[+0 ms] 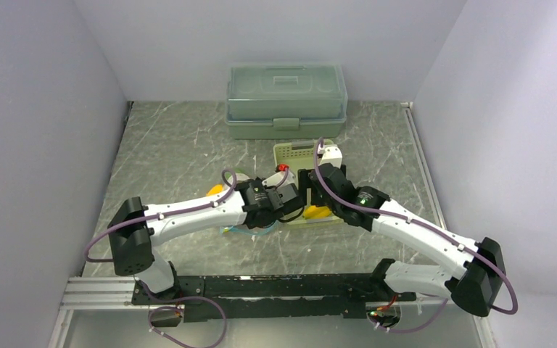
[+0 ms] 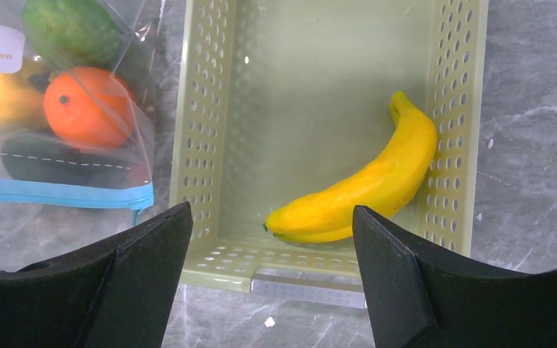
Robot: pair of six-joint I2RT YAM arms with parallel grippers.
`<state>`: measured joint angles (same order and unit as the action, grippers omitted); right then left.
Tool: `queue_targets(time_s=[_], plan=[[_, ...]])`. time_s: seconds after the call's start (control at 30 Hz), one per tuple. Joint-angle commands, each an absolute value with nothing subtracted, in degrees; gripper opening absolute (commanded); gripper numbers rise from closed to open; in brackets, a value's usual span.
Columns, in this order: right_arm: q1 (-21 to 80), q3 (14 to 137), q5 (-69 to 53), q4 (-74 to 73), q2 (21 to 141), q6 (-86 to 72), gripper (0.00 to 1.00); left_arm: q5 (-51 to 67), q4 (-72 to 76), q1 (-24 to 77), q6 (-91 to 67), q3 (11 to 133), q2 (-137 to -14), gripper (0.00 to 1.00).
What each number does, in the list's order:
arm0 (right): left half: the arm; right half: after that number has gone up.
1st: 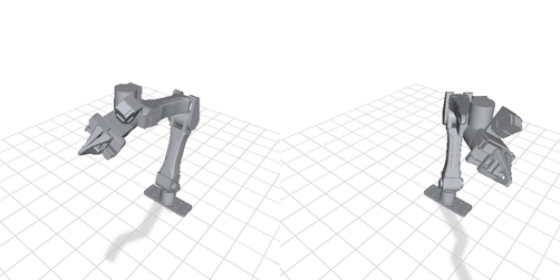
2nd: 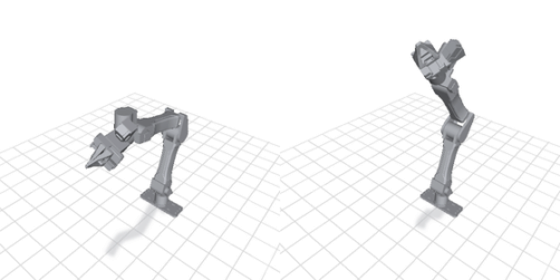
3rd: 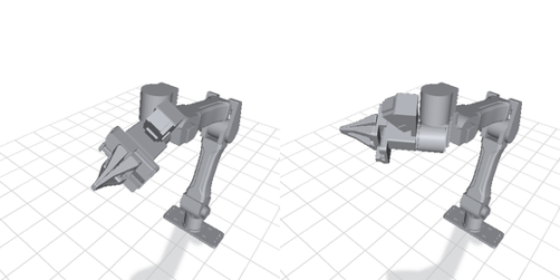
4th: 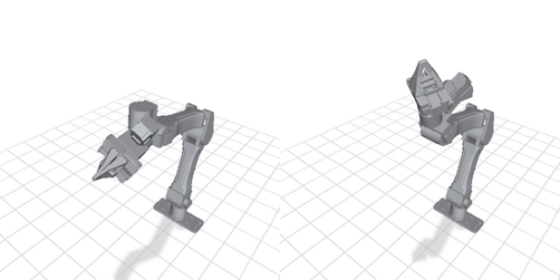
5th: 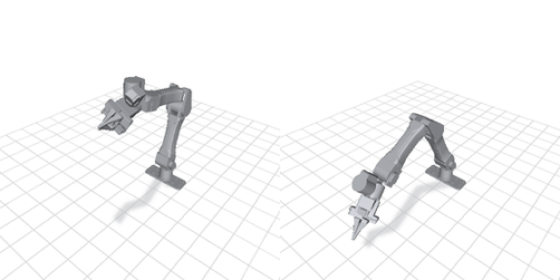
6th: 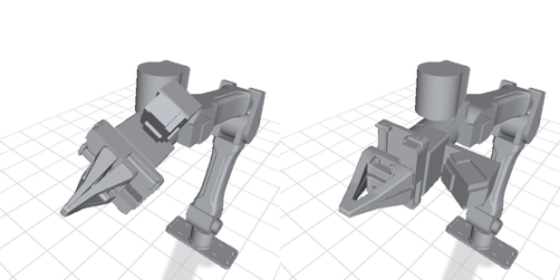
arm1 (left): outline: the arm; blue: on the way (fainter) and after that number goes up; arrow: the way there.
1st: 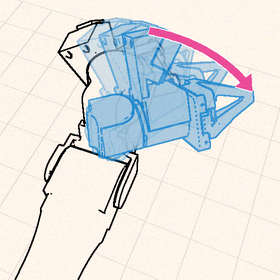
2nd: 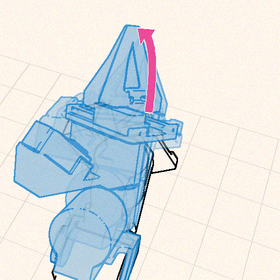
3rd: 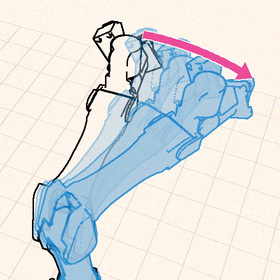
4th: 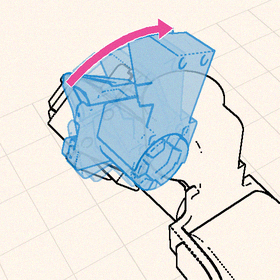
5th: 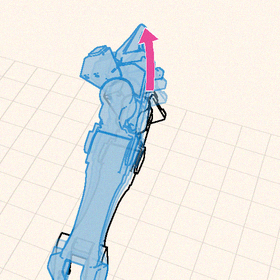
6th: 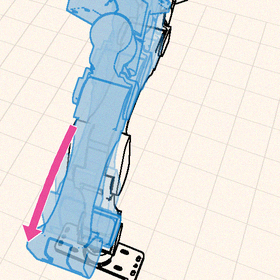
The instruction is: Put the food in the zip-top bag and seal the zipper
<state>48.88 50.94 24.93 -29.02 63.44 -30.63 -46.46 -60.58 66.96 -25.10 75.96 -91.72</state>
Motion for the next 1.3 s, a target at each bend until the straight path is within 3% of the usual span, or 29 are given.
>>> queue_targets(time_s=[0.0,0.5,0.83,1.27], plan=[[48.7,52.5,24.4,-27.2,64.1,-30.2,0.85,-49.0,-61.2,65.6,-23.4,80.8,-88.3,0.0],[47.8,56.7,26.3,-30.2,65.6,-26.6,0.86,-46.0,-65.2,56.3,-14.9,89.5,-82.1,0.0],[47.0,54.6,25.1,-30.7,67.9,-27.9,0.86,-35.9,-64.4,51.2,-19.8,79.1,-83.9,0.0],[45.4,53.5,27.6,-37.1,72.7,-40.2,0.87,-27.2,-64.1,46.1,-17.3,88.1,-81.5,0.0]])
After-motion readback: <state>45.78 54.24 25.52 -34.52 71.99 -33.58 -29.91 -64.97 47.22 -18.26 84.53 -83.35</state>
